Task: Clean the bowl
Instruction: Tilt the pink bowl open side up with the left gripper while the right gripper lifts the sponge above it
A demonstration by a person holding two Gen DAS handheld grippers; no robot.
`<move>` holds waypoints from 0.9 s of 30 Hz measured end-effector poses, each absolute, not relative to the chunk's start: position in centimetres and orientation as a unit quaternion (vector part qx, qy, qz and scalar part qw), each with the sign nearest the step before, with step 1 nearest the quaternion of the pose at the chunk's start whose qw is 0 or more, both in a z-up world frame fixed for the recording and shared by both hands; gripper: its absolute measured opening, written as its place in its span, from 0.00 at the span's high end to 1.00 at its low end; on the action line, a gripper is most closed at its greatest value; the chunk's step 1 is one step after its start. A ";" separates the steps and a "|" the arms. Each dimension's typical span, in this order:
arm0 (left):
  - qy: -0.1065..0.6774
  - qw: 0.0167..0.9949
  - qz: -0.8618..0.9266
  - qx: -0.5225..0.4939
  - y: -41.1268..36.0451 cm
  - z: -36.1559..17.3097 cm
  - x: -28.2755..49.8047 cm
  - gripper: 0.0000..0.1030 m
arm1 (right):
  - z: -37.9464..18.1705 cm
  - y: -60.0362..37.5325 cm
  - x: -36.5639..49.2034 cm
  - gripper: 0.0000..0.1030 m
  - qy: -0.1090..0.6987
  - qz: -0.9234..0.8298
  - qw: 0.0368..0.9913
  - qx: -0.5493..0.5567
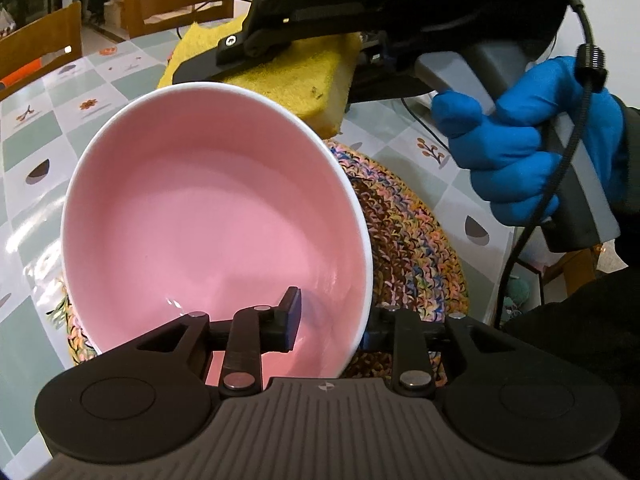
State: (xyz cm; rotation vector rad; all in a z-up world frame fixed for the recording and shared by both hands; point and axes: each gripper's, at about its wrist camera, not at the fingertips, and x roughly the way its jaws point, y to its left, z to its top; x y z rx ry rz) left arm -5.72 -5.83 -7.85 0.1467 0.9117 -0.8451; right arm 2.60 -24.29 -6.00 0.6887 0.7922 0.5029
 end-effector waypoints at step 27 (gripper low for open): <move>0.434 0.806 -0.395 0.074 -5.7 -8.3 -5.7 0.64 | -8.9 -26.7 -0.6 0.78 0.385 0.181 0.814 0.394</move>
